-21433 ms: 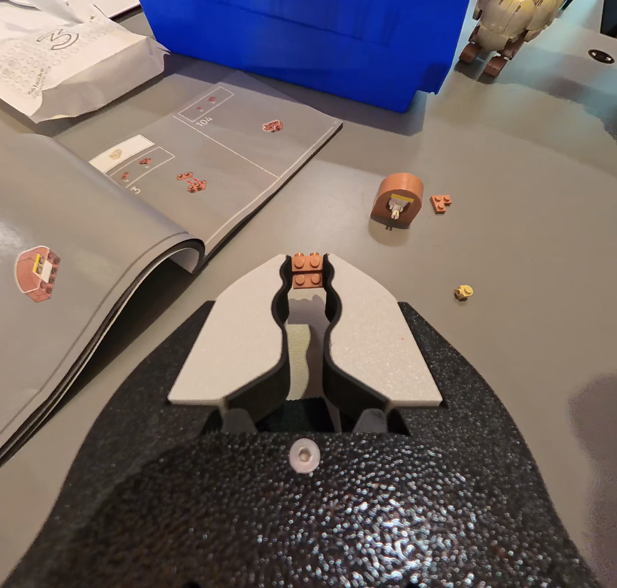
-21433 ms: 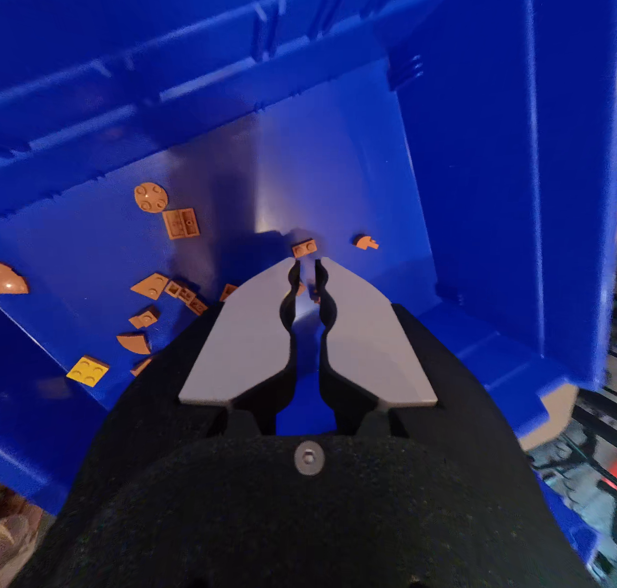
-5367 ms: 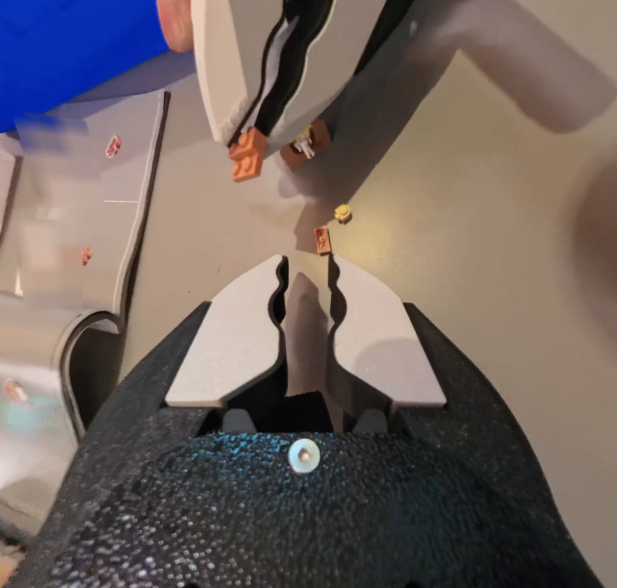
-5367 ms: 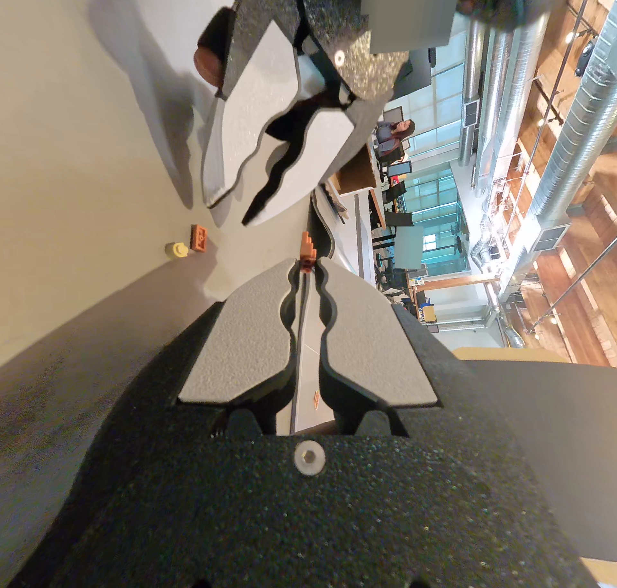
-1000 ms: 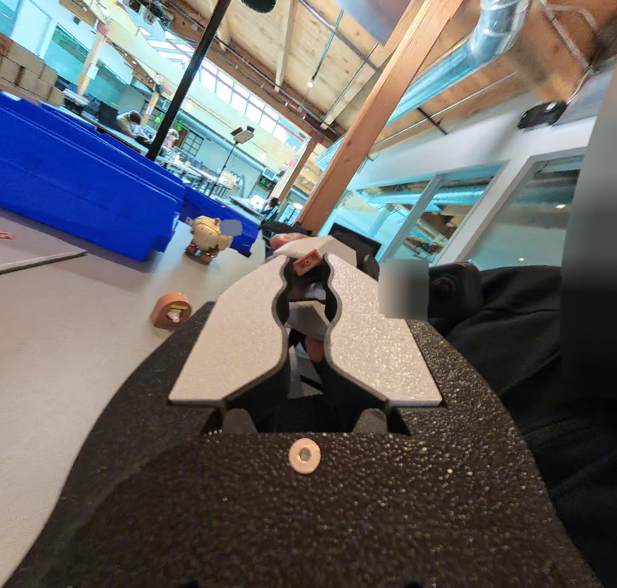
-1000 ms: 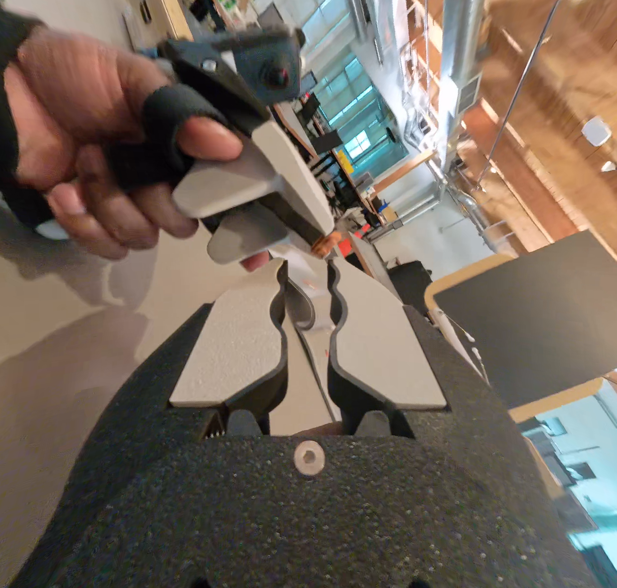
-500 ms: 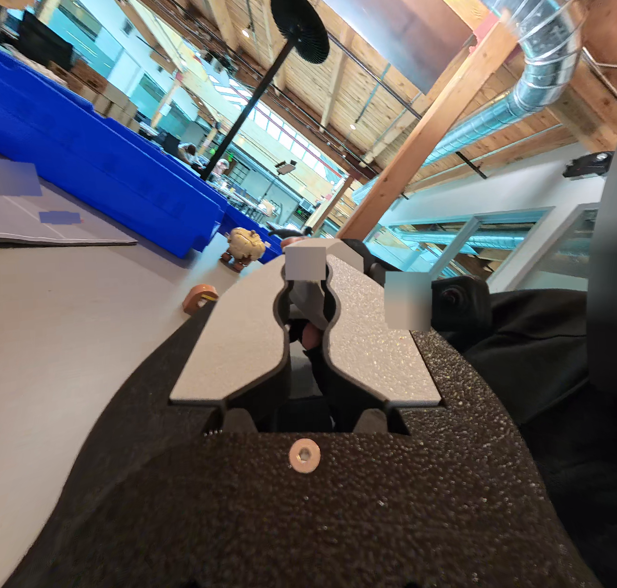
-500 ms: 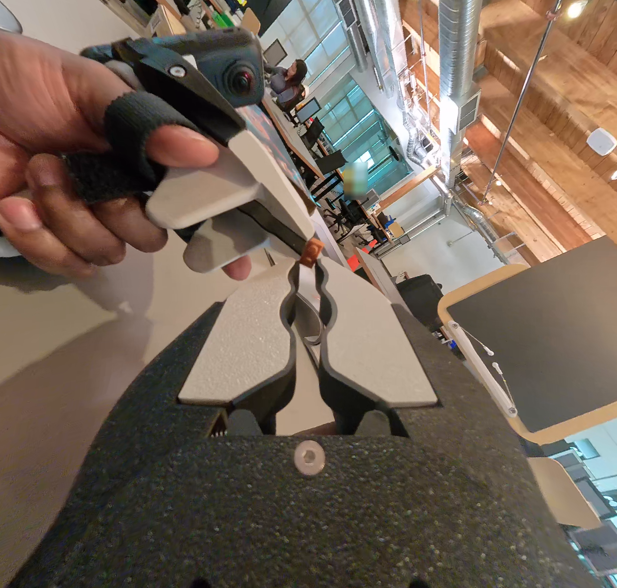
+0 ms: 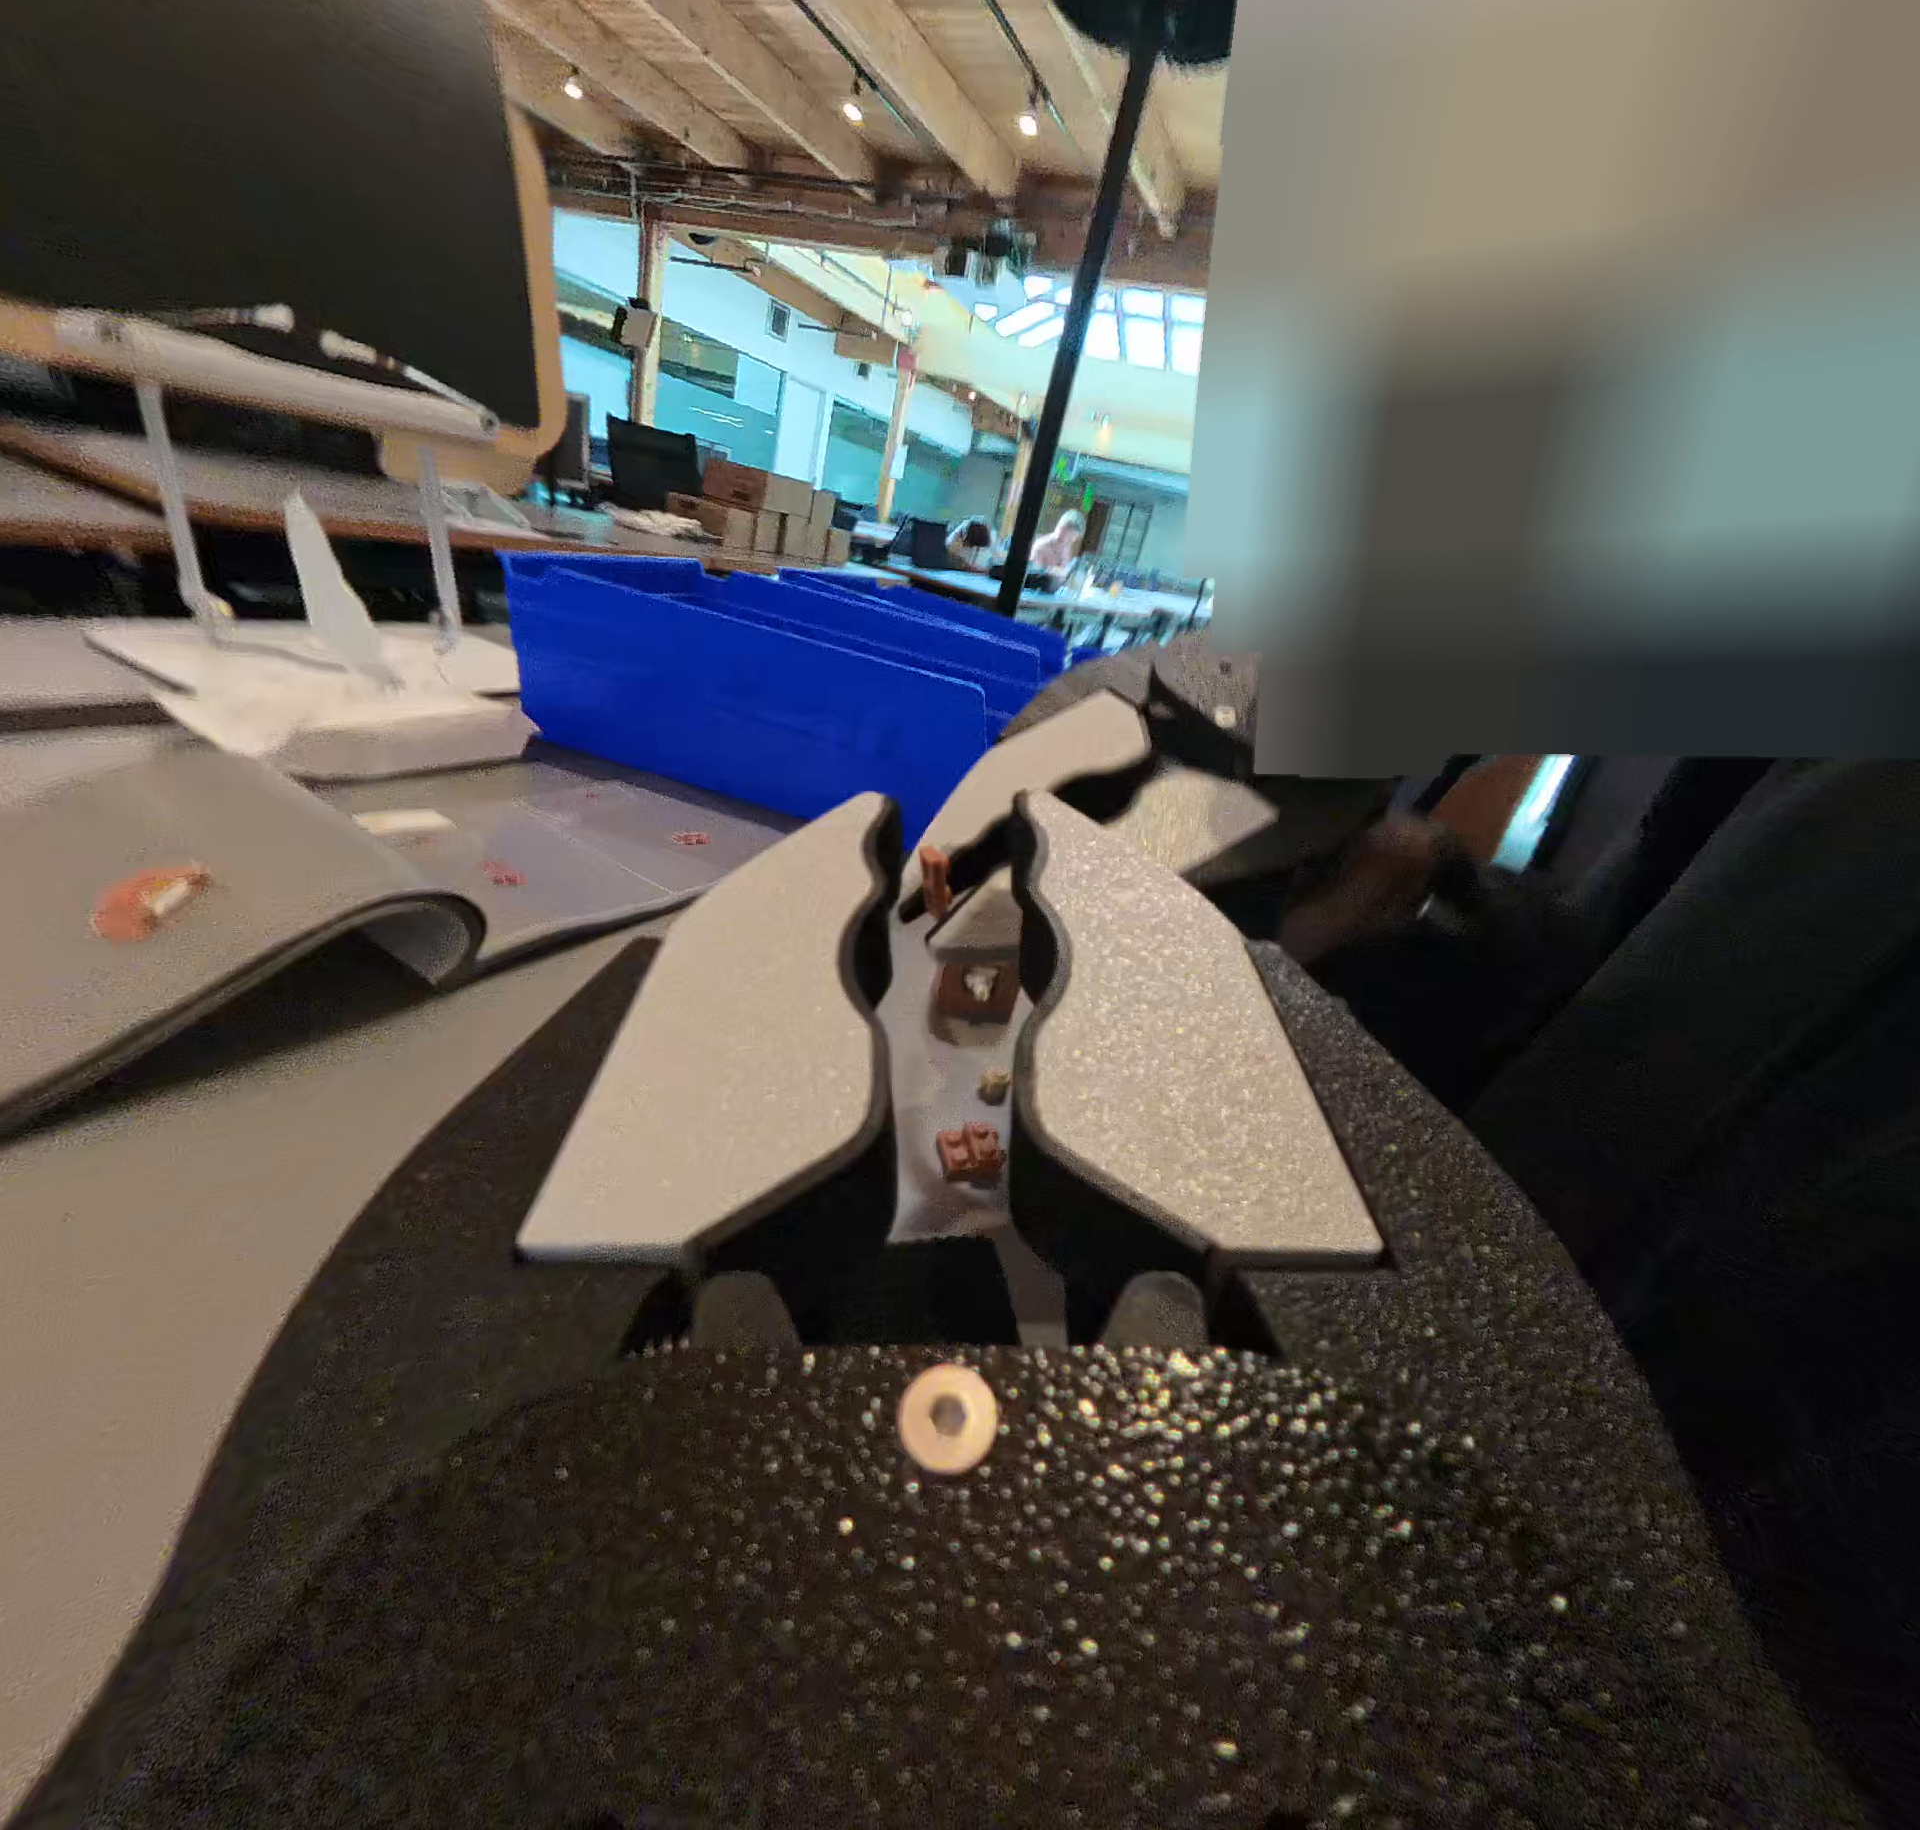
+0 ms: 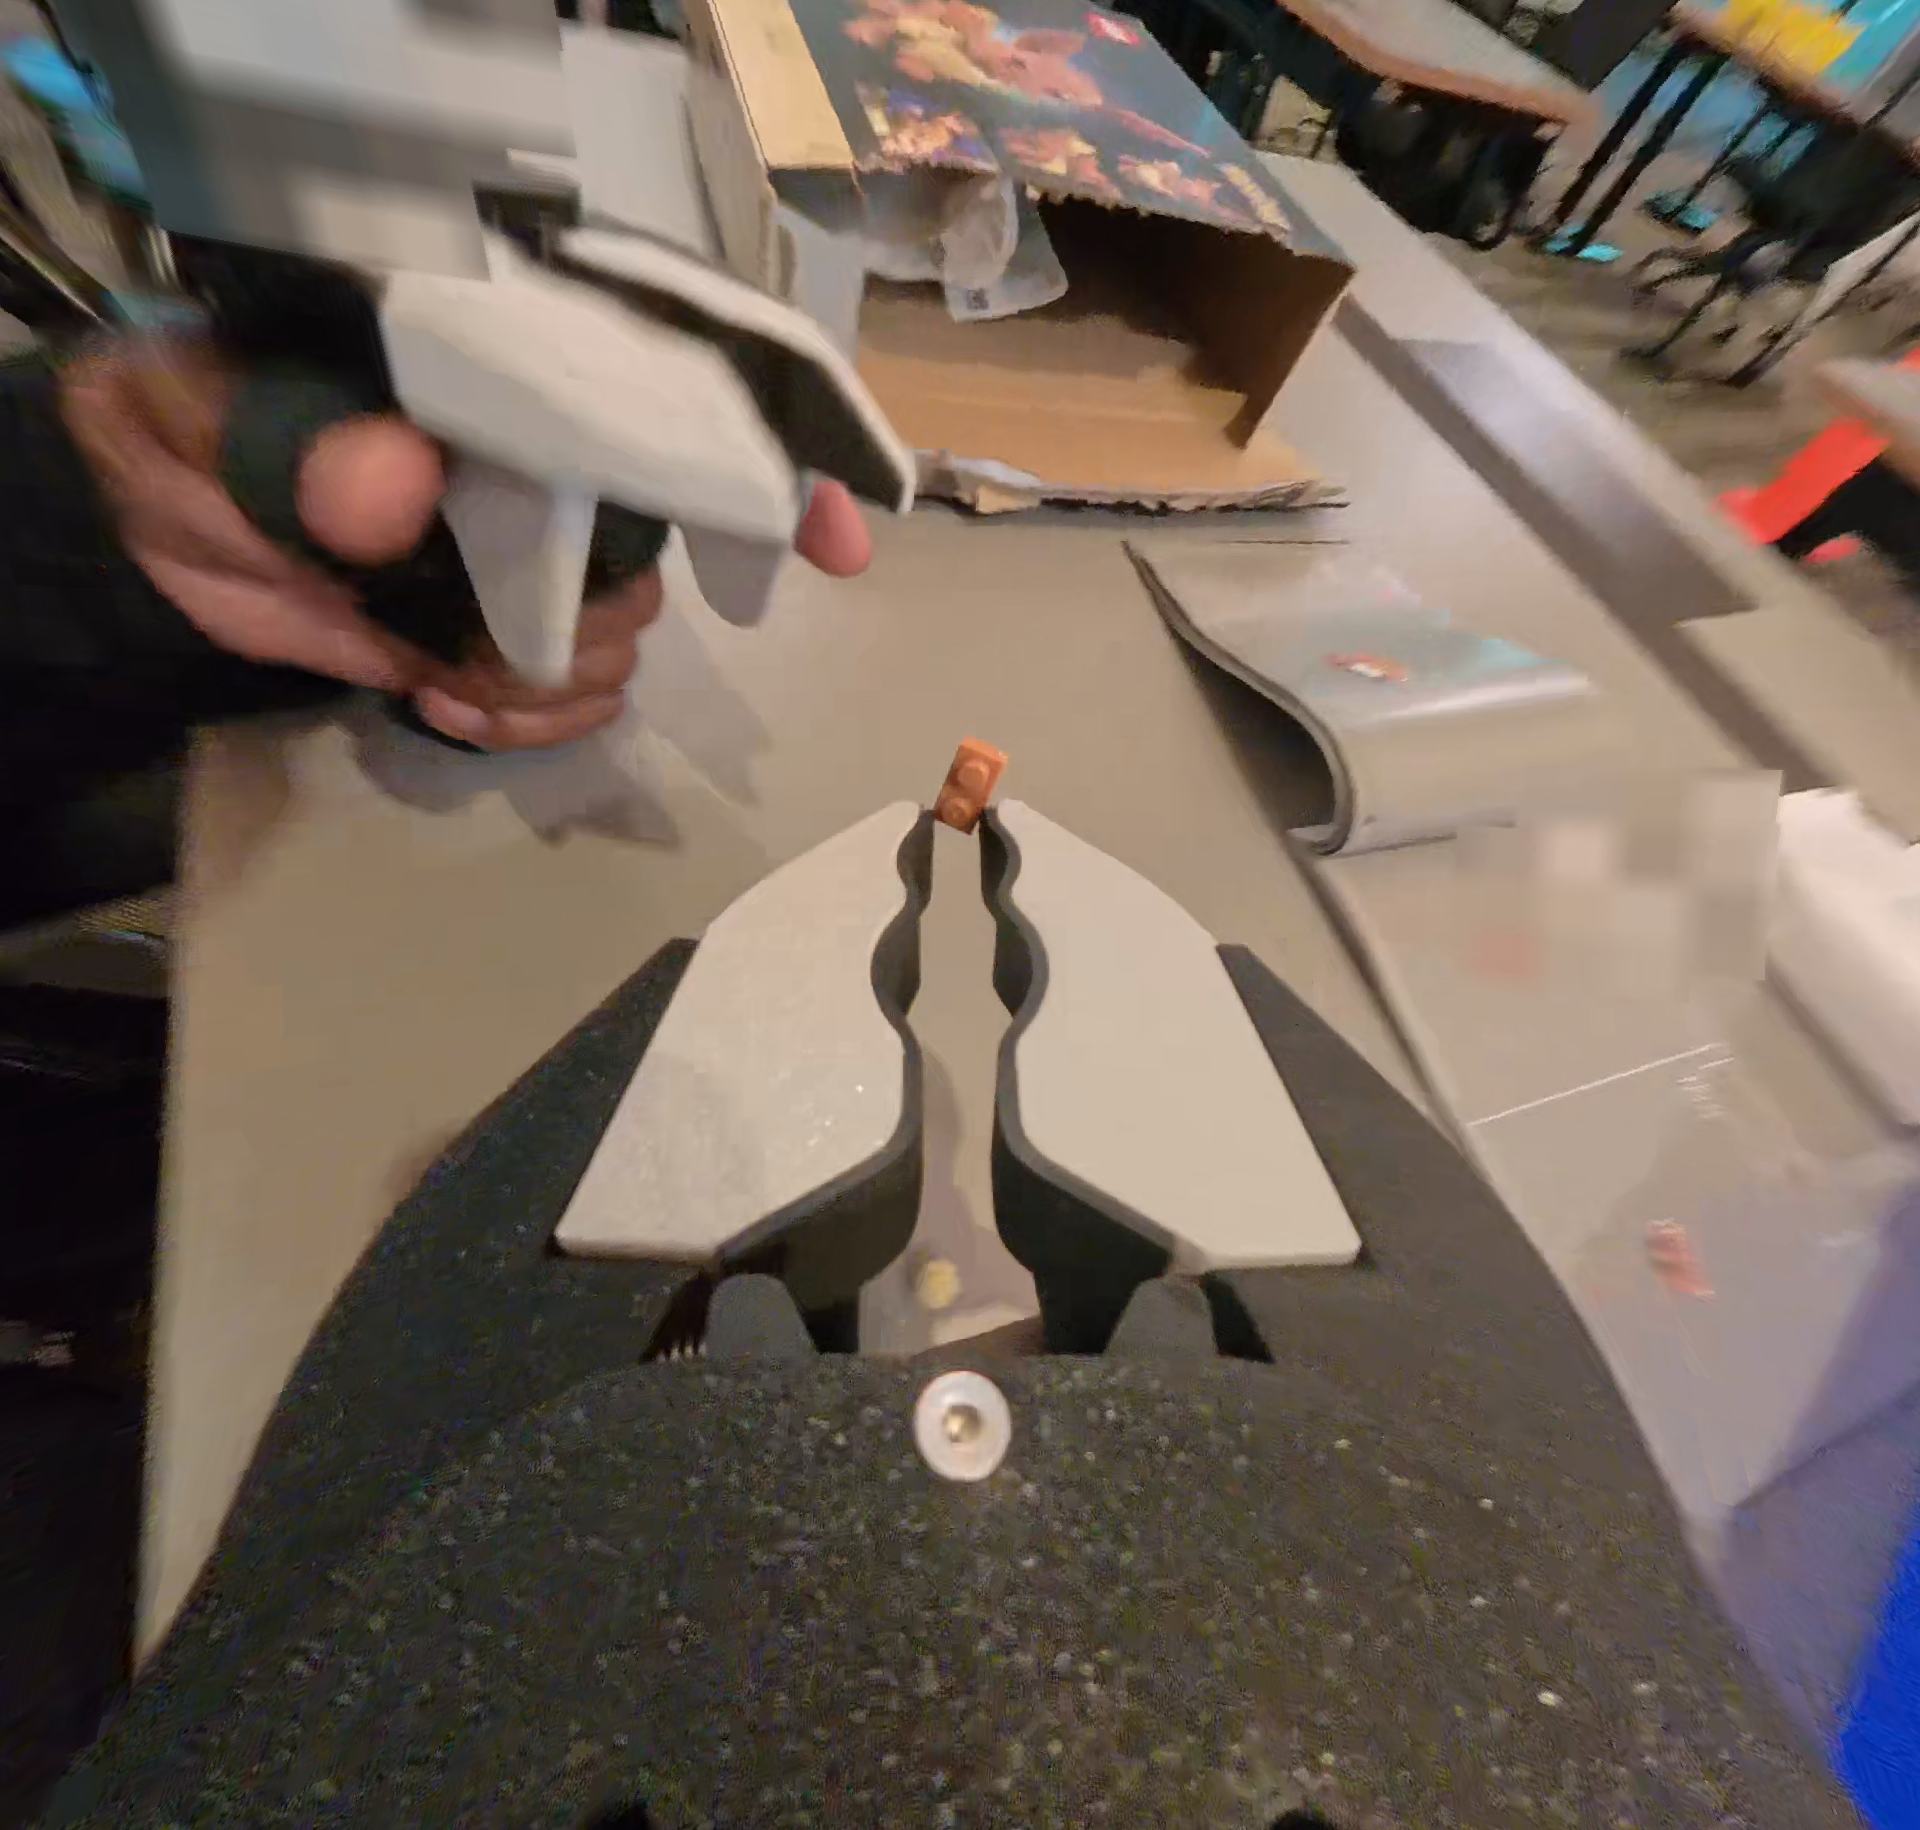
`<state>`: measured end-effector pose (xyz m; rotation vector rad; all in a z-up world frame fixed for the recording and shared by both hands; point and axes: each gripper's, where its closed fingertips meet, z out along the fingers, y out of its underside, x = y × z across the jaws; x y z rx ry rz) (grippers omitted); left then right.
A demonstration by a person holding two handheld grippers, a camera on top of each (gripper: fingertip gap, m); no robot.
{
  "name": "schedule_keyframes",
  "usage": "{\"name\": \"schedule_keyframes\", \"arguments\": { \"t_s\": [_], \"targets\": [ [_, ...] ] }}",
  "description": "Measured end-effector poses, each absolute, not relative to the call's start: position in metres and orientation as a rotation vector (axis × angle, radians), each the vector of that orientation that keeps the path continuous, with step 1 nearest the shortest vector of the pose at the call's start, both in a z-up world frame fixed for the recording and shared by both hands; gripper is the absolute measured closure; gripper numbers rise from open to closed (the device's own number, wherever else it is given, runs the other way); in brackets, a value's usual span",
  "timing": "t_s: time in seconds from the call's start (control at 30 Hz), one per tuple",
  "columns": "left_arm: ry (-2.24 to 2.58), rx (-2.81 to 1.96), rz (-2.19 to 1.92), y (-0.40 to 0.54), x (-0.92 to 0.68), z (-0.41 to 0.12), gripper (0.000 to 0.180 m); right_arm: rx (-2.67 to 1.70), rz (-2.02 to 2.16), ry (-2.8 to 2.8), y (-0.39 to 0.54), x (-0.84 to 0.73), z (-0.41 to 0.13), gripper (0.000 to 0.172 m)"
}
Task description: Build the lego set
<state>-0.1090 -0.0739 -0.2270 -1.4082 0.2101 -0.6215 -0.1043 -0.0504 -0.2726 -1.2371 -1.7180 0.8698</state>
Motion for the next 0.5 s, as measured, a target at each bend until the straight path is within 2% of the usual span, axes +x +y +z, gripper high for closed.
{"name": "schedule_keyframes", "arguments": {
  "t_s": [0.1, 0.2, 0.5],
  "targets": [
    [0.426, -1.395, -0.346, -0.079, -0.082, -0.231, 0.154, -1.336, 1.099, -1.686, -0.064, -0.087, -0.263, 0.164],
    [0.663, -1.417, -0.068, -0.075, -0.064, -0.249, 0.151, -1.387, 1.158, -1.711, -0.076, -0.071, -0.266, 0.164],
    [0.936, -1.277, 0.156, -0.092, -0.036, -0.259, 0.15, -1.497, 1.241, -1.753, -0.093, -0.044, -0.276, 0.164]
  ]
}}
